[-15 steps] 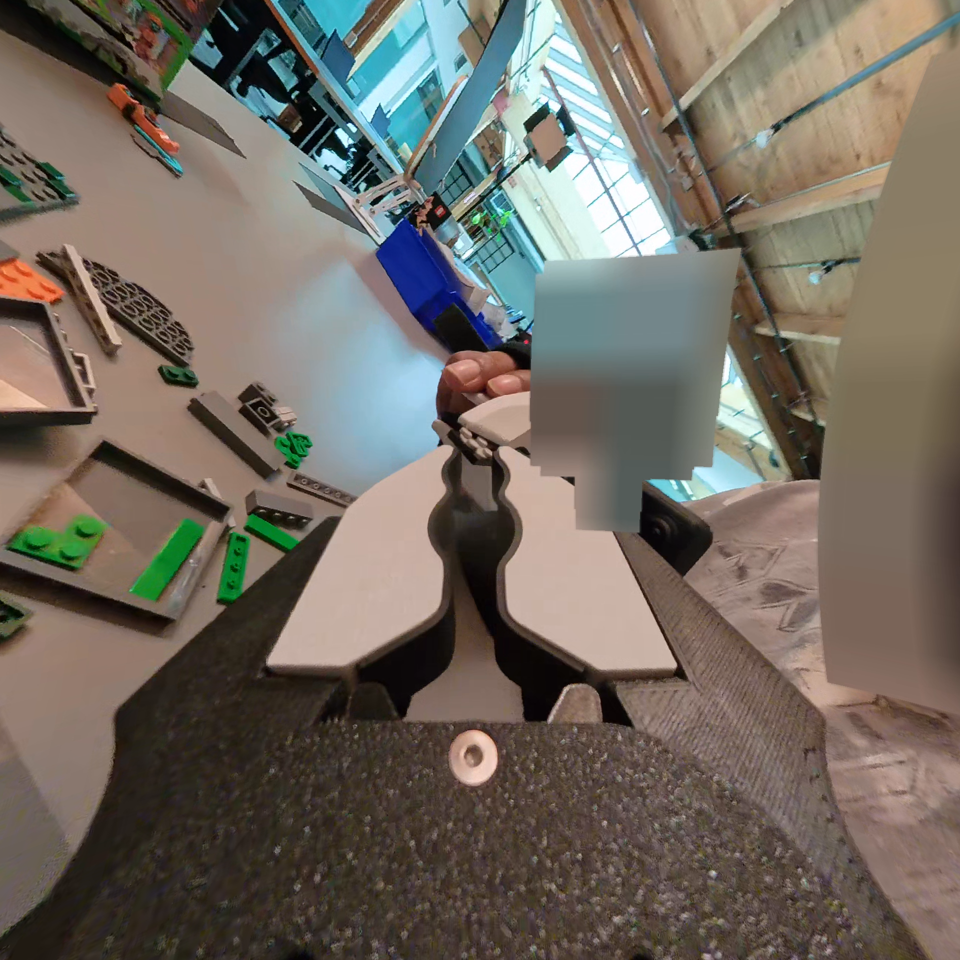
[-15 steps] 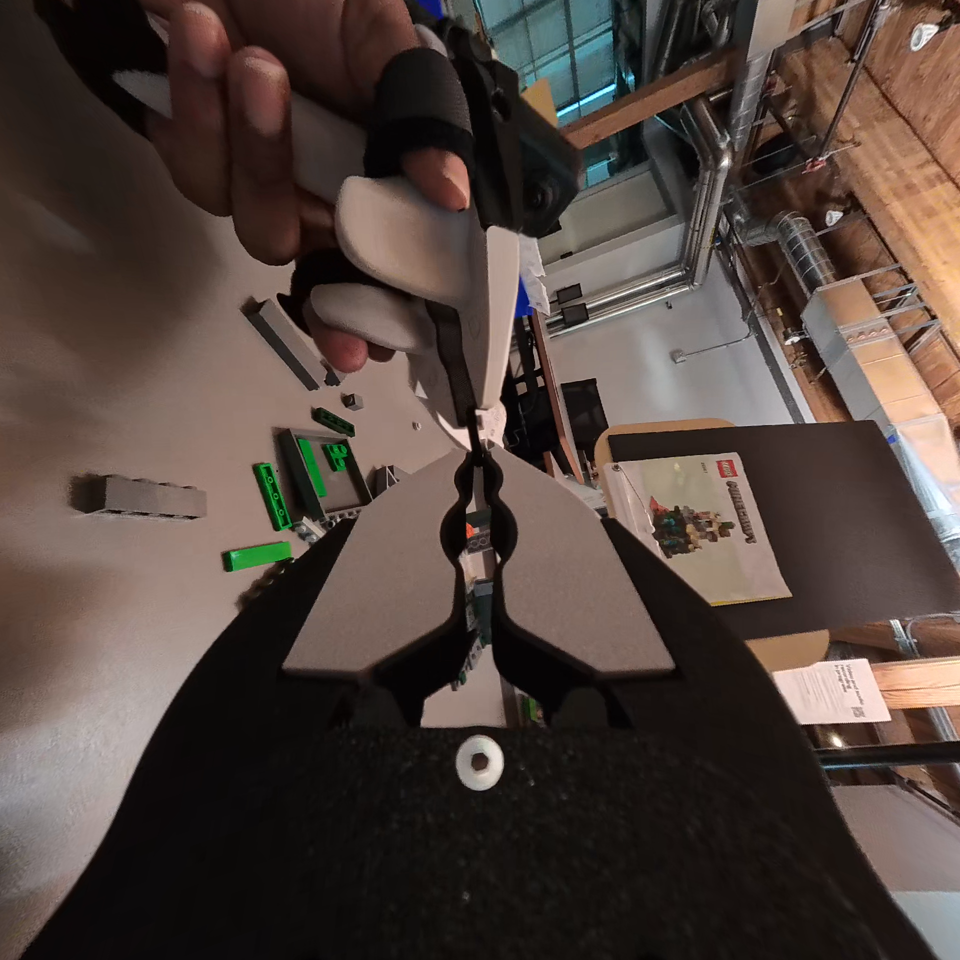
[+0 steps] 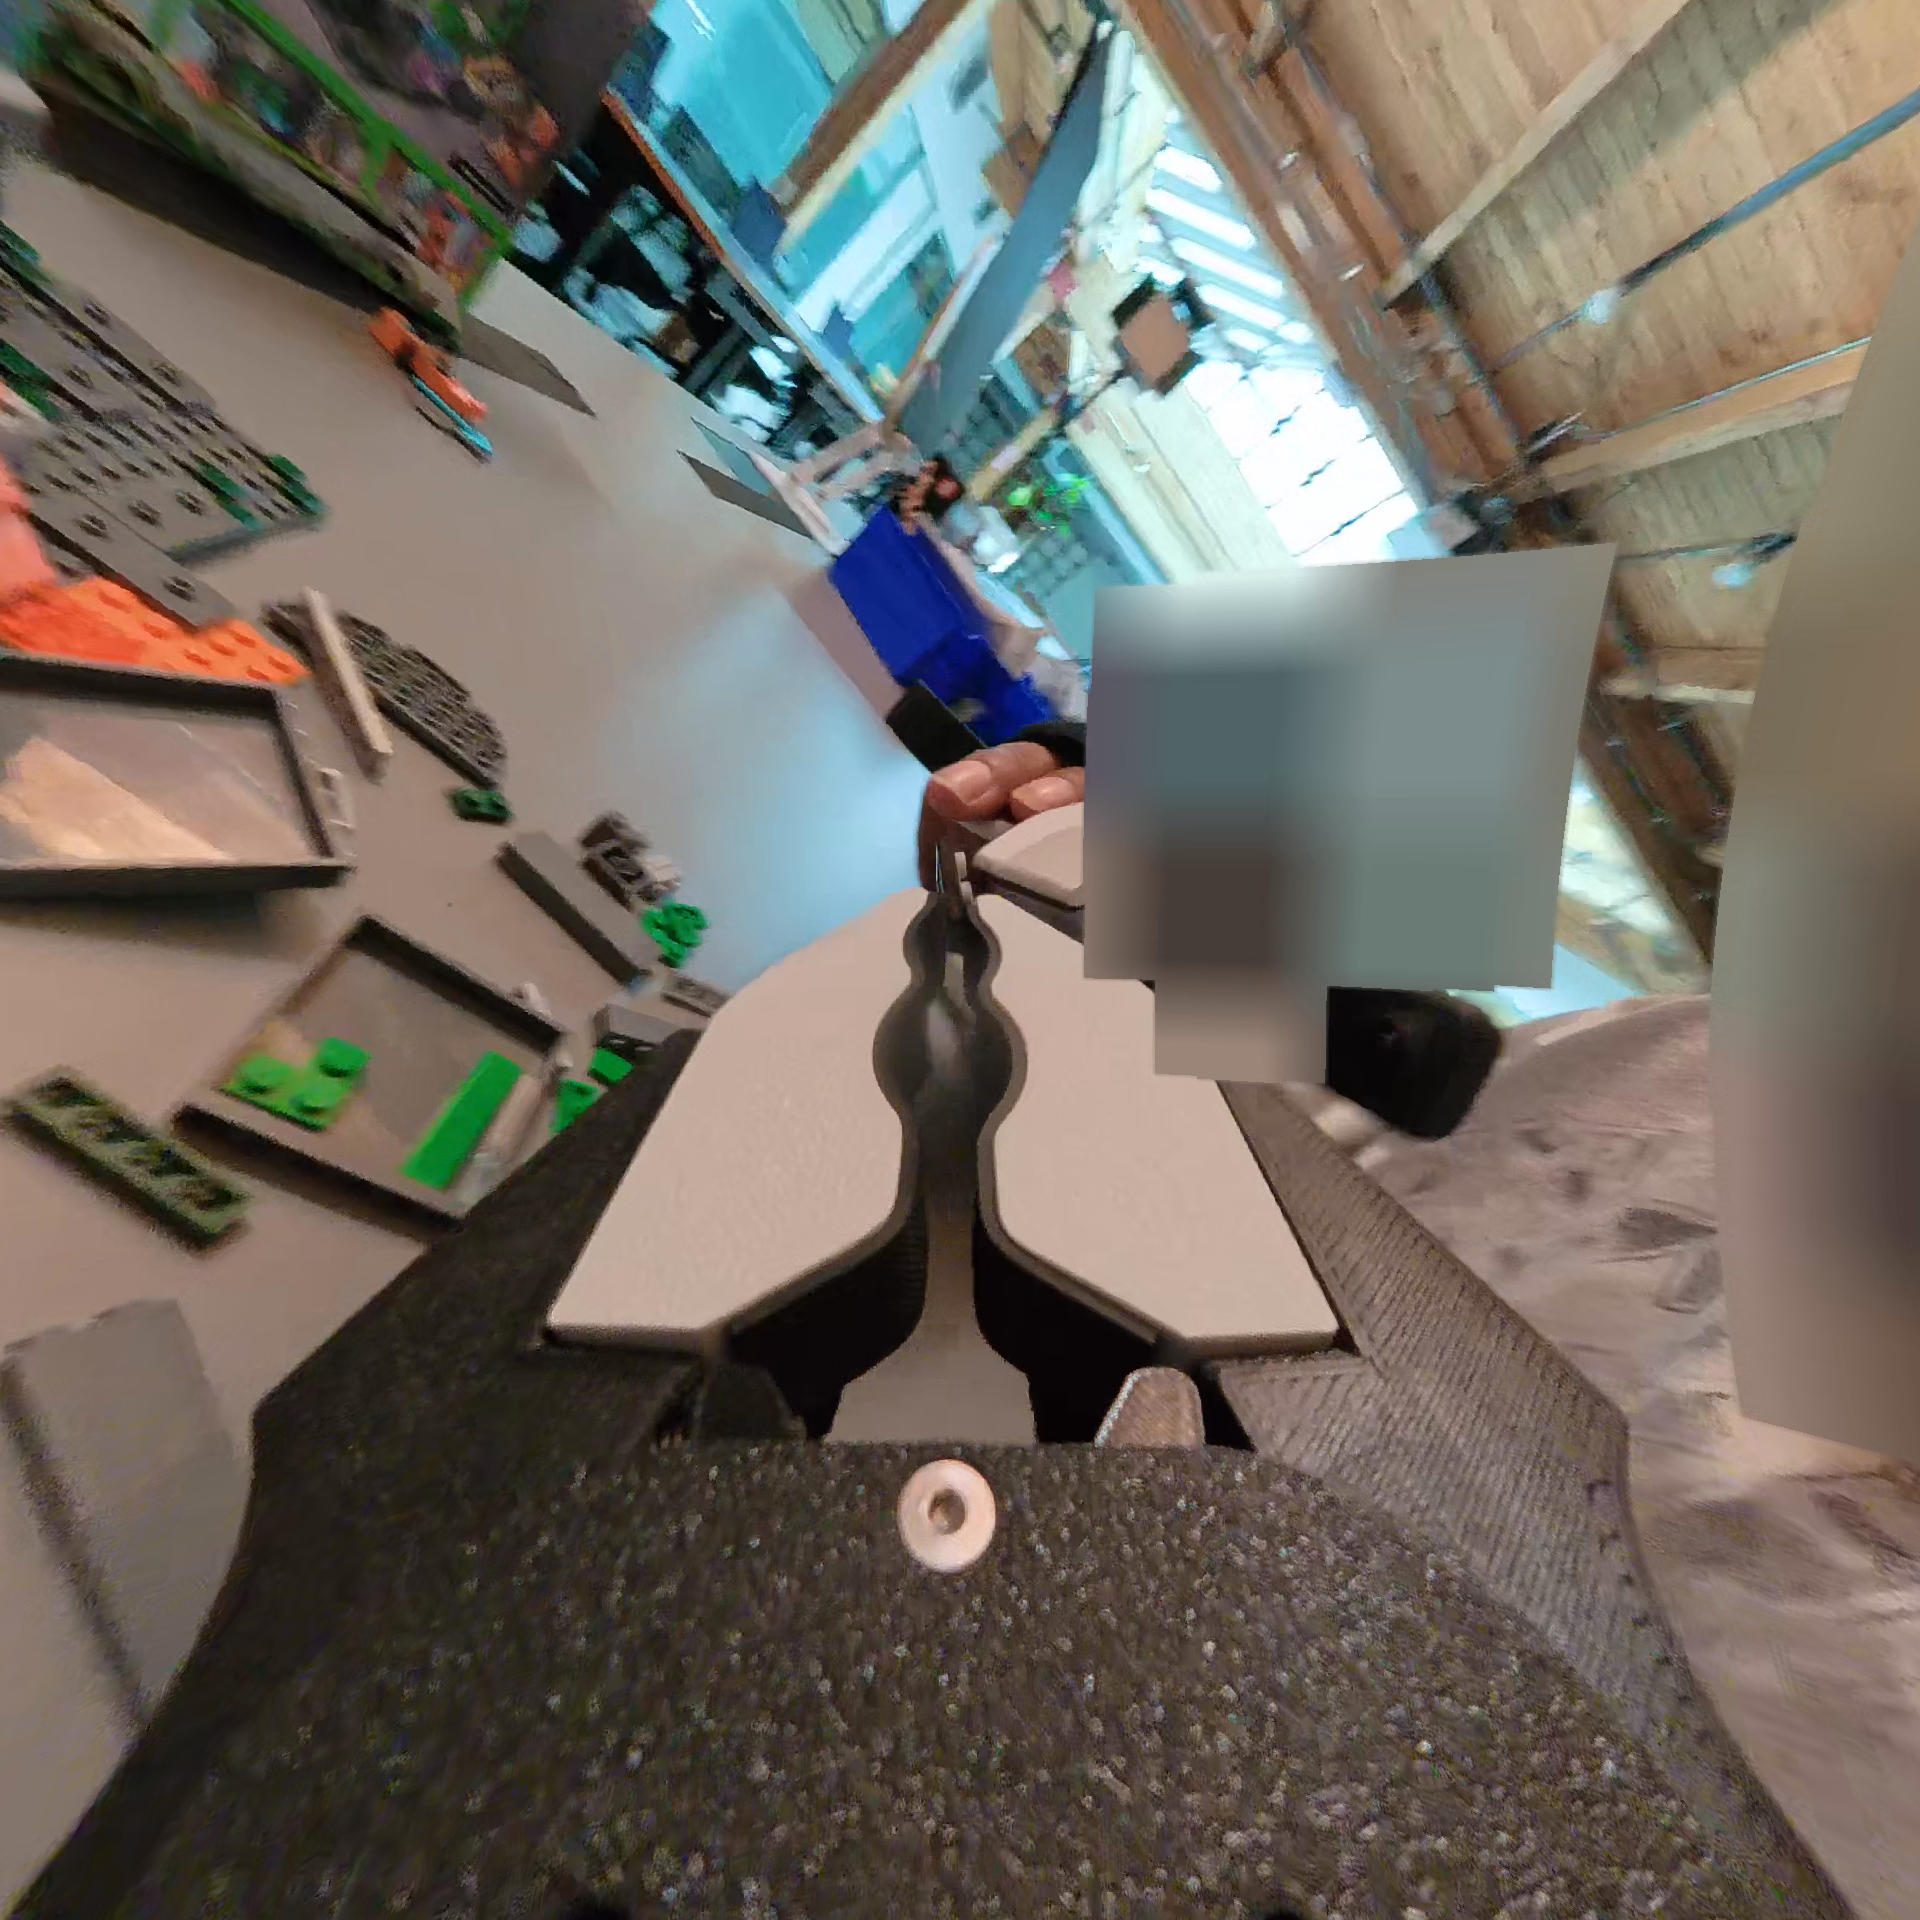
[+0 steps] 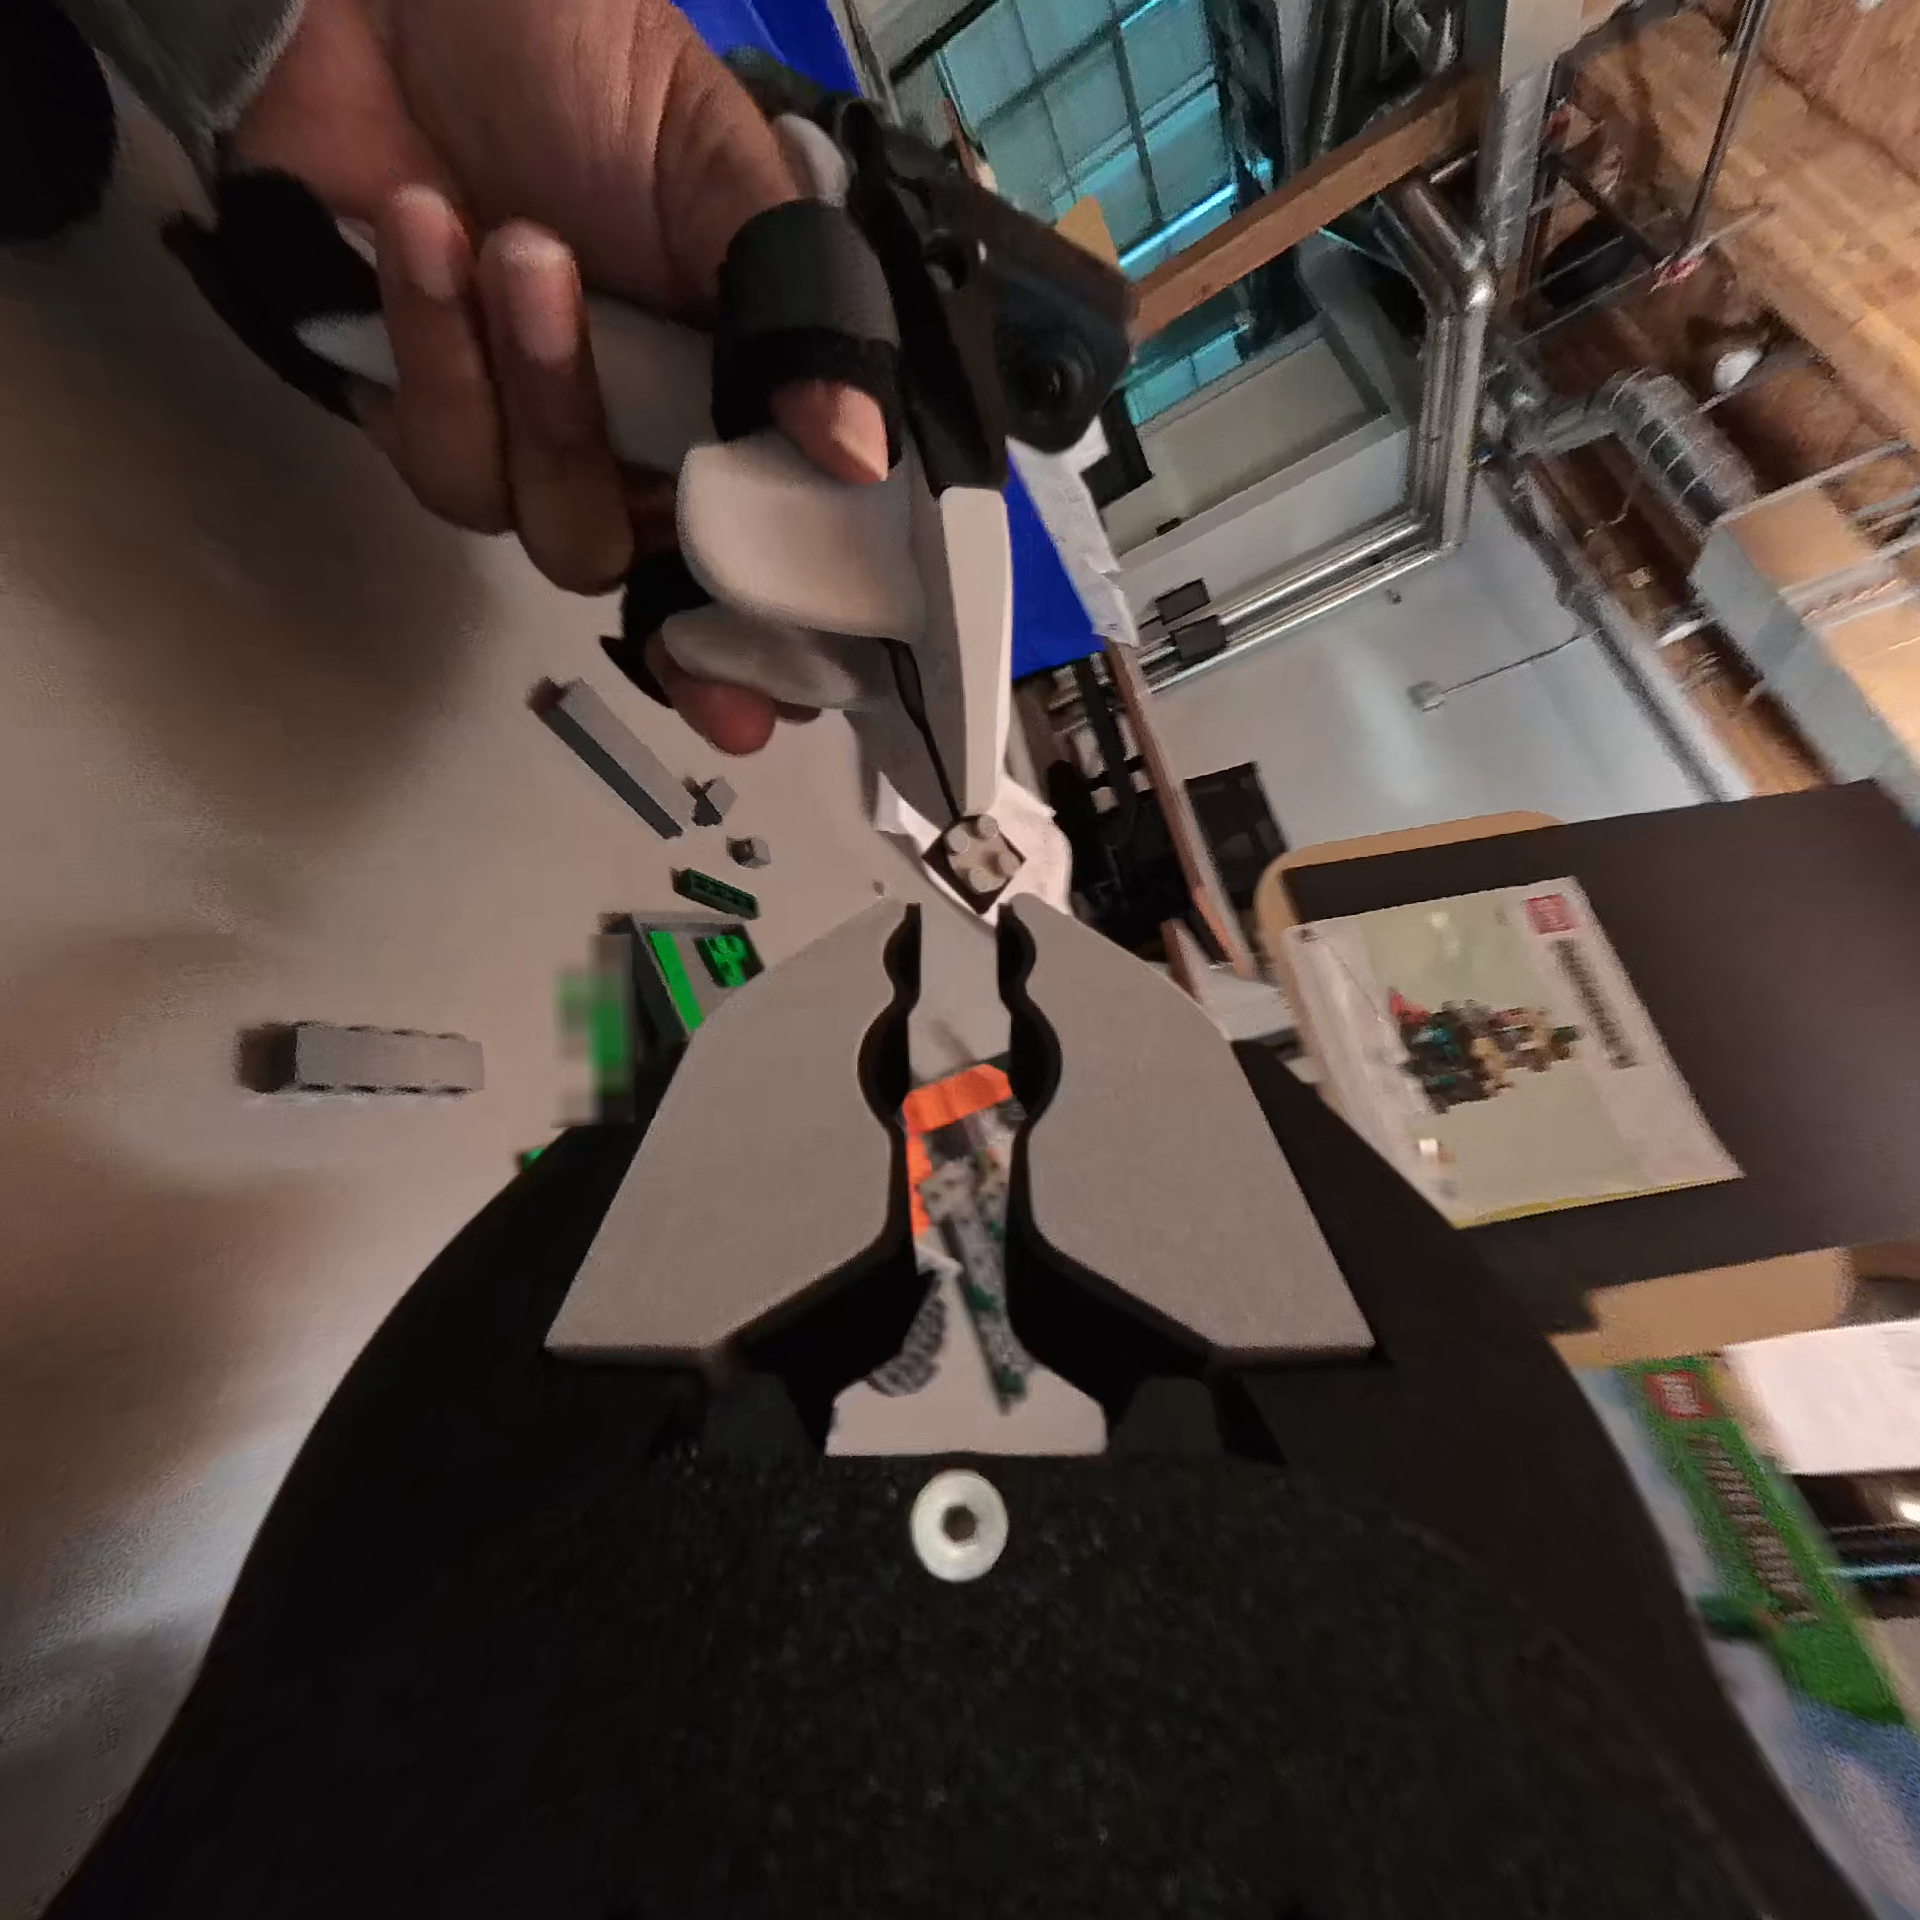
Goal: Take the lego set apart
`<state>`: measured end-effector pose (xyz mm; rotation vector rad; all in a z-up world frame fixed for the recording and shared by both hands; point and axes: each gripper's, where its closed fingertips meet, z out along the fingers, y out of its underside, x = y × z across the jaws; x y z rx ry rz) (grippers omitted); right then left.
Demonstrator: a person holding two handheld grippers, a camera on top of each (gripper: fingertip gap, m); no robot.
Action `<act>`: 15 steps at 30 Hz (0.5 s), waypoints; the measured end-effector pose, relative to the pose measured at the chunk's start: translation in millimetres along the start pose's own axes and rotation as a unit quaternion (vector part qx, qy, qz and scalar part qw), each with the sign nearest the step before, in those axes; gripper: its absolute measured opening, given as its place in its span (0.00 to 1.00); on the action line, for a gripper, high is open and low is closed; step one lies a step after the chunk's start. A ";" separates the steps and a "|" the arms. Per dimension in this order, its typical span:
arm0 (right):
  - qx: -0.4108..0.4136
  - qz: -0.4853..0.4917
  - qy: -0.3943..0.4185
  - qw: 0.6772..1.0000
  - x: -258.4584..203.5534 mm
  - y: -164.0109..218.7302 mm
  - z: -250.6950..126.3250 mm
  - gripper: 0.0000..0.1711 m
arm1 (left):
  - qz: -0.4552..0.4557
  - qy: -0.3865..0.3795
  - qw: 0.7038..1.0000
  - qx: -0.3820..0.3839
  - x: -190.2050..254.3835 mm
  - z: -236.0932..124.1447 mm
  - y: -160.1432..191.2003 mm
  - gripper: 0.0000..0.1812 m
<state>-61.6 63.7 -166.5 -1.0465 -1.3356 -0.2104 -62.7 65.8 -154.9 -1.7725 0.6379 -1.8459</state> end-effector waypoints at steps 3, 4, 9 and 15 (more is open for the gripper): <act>-0.001 0.136 -0.046 0.990 -3.7 6.1 1.6 0.09 | 0.099 -0.070 0.993 -0.006 -6.2 -4.2 -3.6 0.02; 0.000 0.178 -0.060 0.982 -3.8 5.9 1.9 0.10 | 0.138 -0.099 0.985 -0.008 -8.8 -5.0 -4.8 0.02; -0.014 0.245 -0.060 0.968 1.1 0.3 7.2 0.13 | 0.282 -0.192 0.940 -0.031 -10.5 -2.2 -4.5 0.02; -0.061 0.175 -0.034 0.982 -4.5 6.6 14.3 0.14 | 0.339 -0.237 0.909 -0.054 -10.6 3.5 1.3 0.02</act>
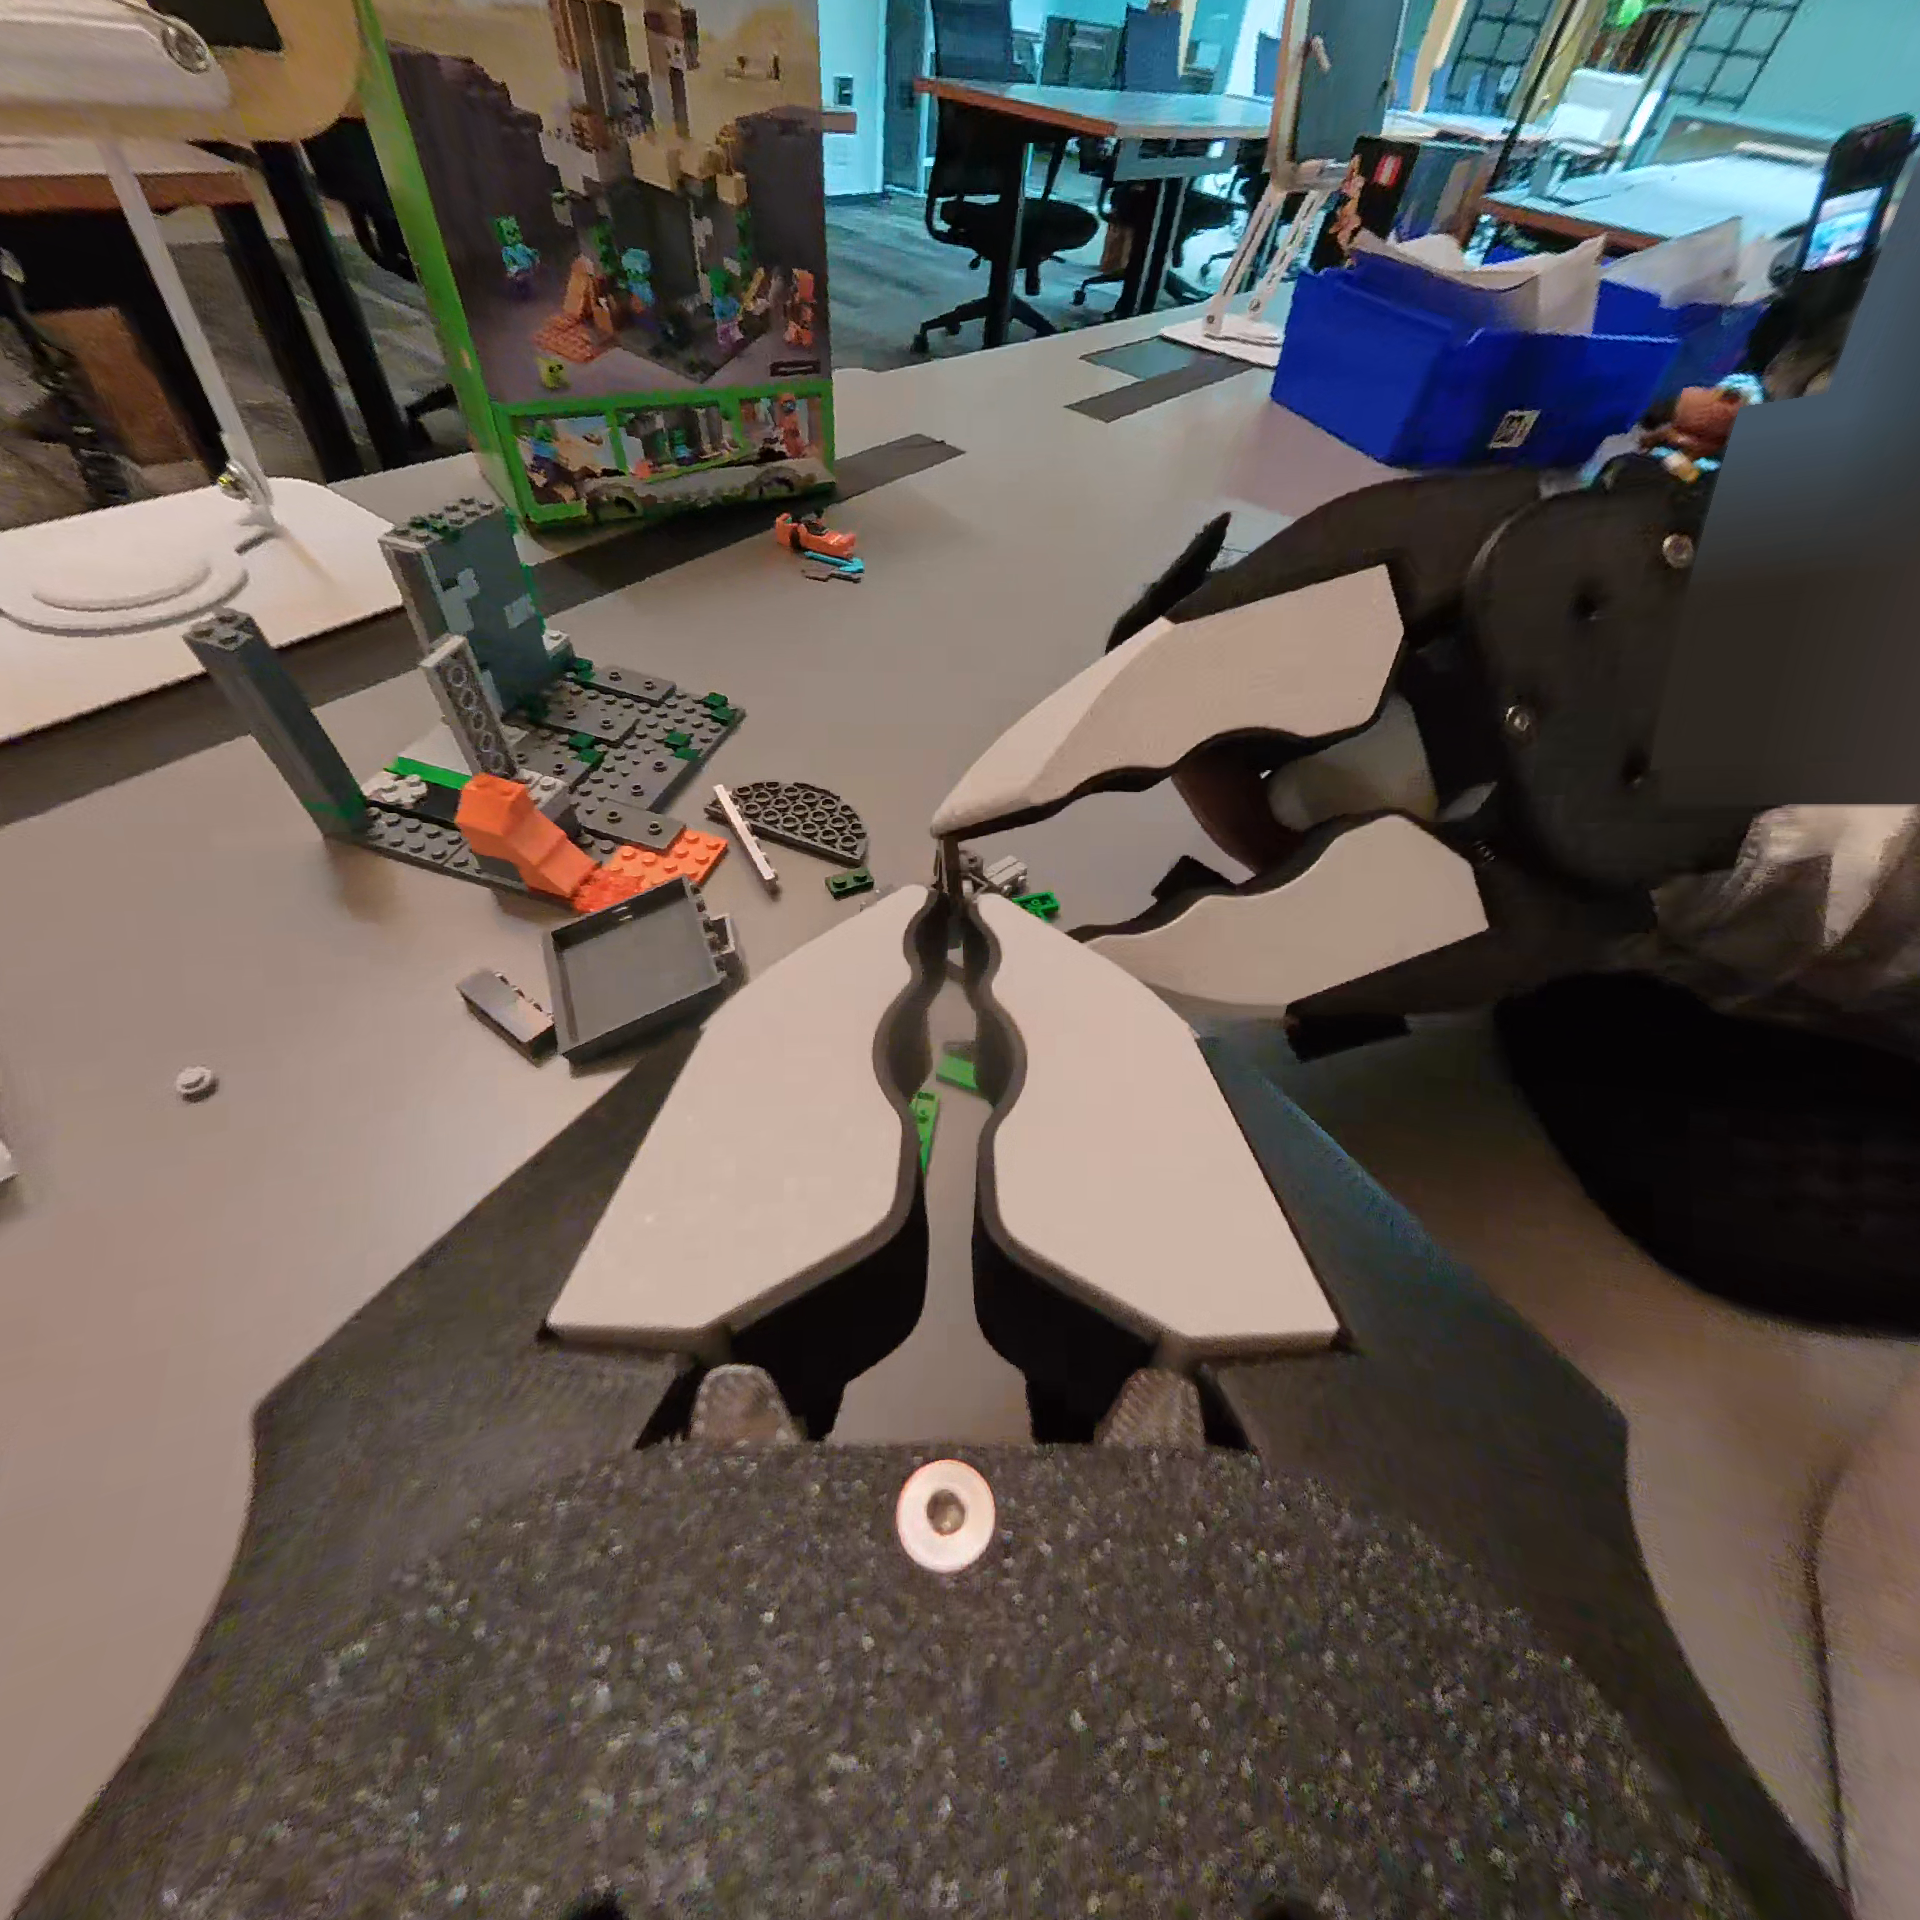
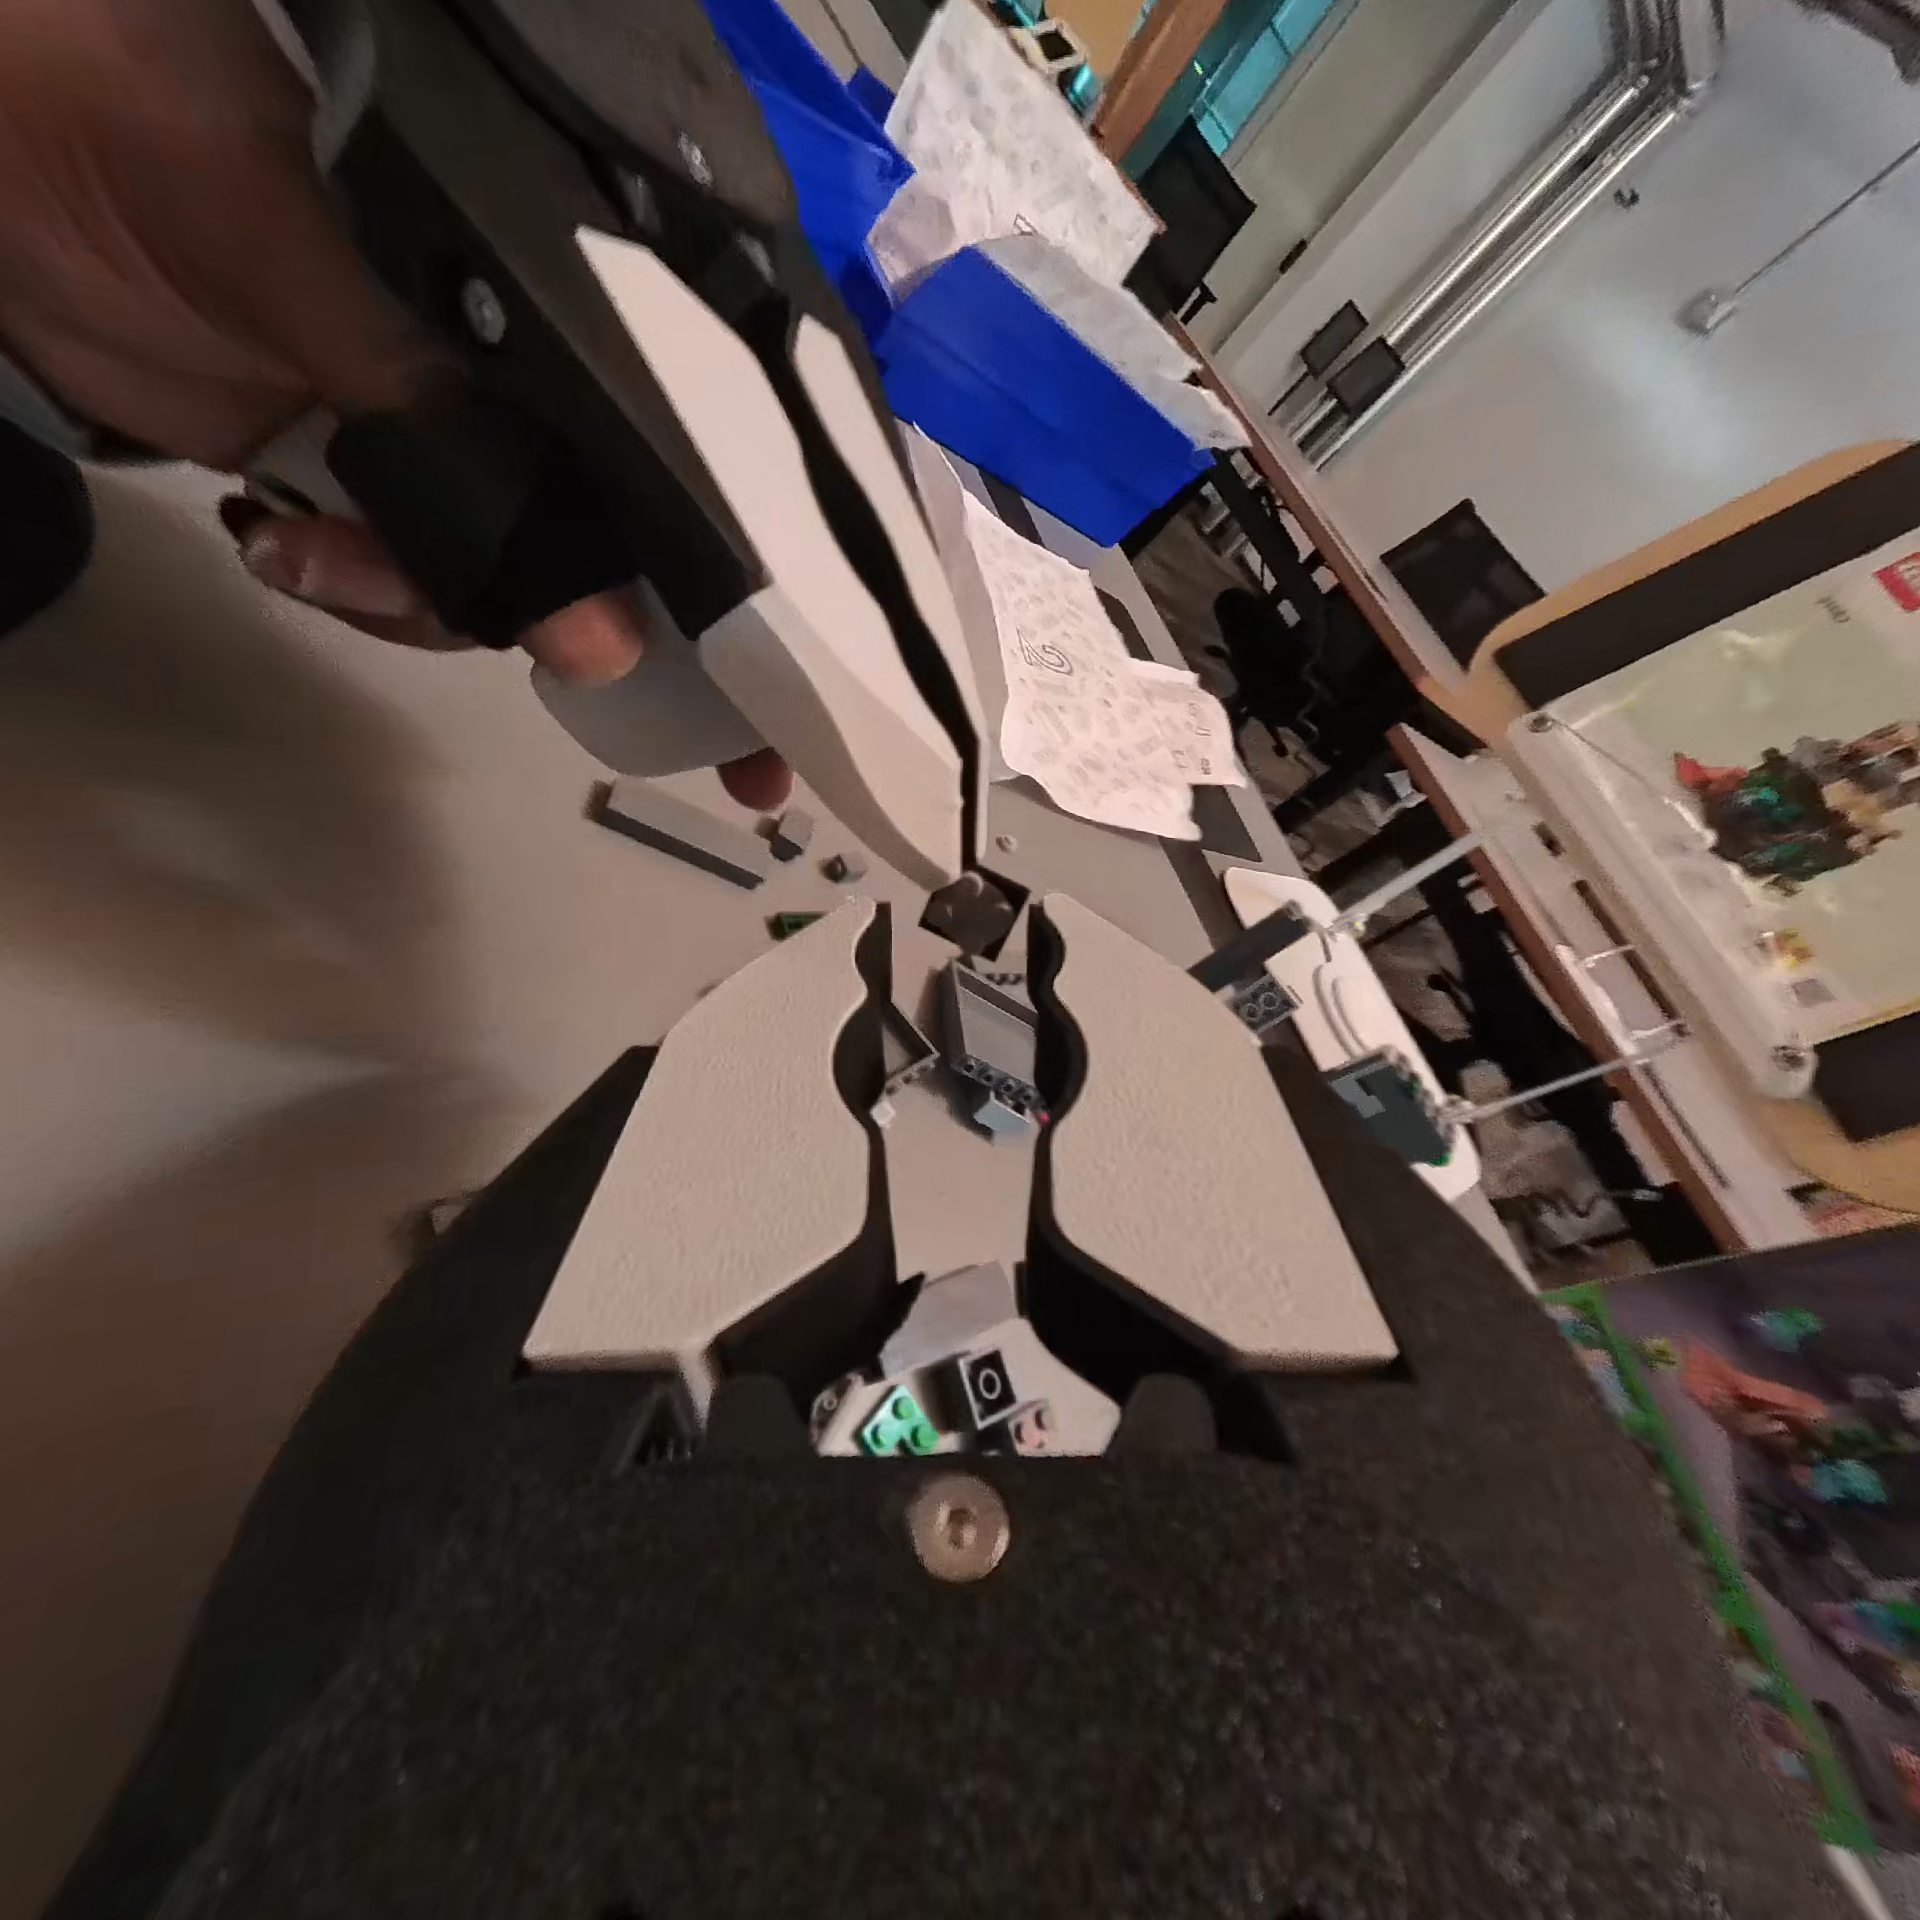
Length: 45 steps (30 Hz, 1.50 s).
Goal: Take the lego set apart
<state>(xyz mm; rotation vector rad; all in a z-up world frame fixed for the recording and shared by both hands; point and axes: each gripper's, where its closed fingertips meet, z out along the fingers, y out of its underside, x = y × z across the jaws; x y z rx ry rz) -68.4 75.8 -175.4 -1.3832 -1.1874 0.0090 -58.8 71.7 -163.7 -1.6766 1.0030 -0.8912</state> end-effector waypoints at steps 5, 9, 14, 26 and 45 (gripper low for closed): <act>-0.009 -0.035 0.035 0.999 3.9 -0.1 0.9 0.10 | 0.002 -0.025 1.000 -0.009 -2.8 0.3 0.9 0.02; -0.022 -0.058 0.050 0.997 2.9 0.6 3.5 0.10 | -0.007 -0.032 0.999 -0.016 -5.8 -0.5 3.2 0.02; -0.030 -0.069 0.070 0.995 3.7 -0.2 5.0 0.10 | -0.037 -0.037 0.998 -0.018 -9.7 -1.5 3.5 0.02; -0.055 -0.116 0.074 0.989 -0.2 6.2 9.4 0.09 | -0.083 -0.033 0.995 -0.038 -15.4 -0.2 12.7 0.02; -0.042 -0.034 0.065 0.996 9.0 3.4 8.5 0.08 | -0.120 -0.026 0.992 -0.016 -28.9 -6.4 9.8 0.02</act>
